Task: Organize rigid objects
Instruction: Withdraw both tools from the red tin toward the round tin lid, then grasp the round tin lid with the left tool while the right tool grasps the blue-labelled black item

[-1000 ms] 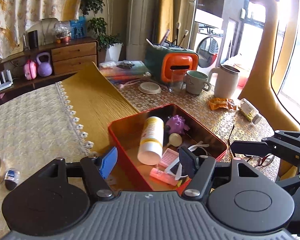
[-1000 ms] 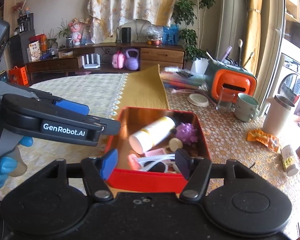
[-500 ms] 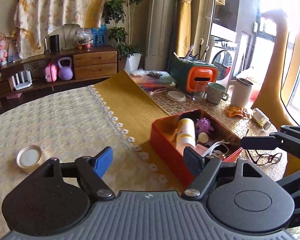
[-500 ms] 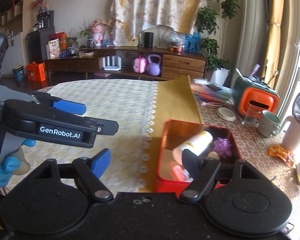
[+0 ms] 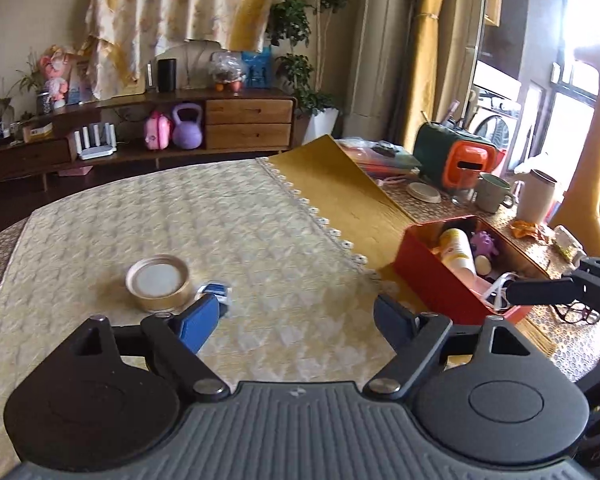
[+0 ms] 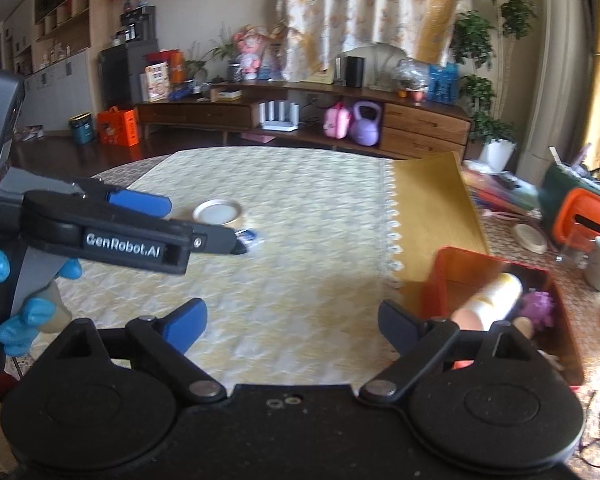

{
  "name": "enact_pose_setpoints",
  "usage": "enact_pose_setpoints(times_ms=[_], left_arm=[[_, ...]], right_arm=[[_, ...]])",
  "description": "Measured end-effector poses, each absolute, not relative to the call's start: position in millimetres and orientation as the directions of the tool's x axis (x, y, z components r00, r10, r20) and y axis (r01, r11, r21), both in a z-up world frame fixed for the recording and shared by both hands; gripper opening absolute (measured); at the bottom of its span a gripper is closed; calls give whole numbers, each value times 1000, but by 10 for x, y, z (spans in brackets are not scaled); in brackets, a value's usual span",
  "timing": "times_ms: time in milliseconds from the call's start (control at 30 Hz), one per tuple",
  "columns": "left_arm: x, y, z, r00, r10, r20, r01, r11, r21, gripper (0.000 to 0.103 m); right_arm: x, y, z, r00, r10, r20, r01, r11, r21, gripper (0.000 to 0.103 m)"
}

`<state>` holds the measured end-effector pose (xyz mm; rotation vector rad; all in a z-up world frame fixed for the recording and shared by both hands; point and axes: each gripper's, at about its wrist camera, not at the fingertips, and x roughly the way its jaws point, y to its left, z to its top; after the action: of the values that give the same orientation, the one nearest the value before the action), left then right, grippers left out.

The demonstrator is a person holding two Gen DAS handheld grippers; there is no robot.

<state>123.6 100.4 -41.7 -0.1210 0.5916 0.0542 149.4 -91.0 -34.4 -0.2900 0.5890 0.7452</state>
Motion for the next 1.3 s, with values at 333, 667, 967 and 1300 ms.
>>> enact_pose_setpoints(times_ms=[333,667,967,1300], left_arm=[[1251,1554,-627,808,96,-581,-198,973,-115,85],[1580,1977,-933,776,159,-610,-287,950,-118,85],[1963,2153,-1198,750,200,-631,-332,939,-96,85],[2289,2238,-1404,736,209,-644,-352,930,-101,85]], right_arm=[[1561,-487,-554,518,608,-602,-752,659,17,102],[1883,-101,-783,496,602,-626,-782,623,-21,102],[2257,214,-994,459,598,-657,-815,579,-43,101],[2540,515,-1200,412,604,-682,-844,535,-36,98]])
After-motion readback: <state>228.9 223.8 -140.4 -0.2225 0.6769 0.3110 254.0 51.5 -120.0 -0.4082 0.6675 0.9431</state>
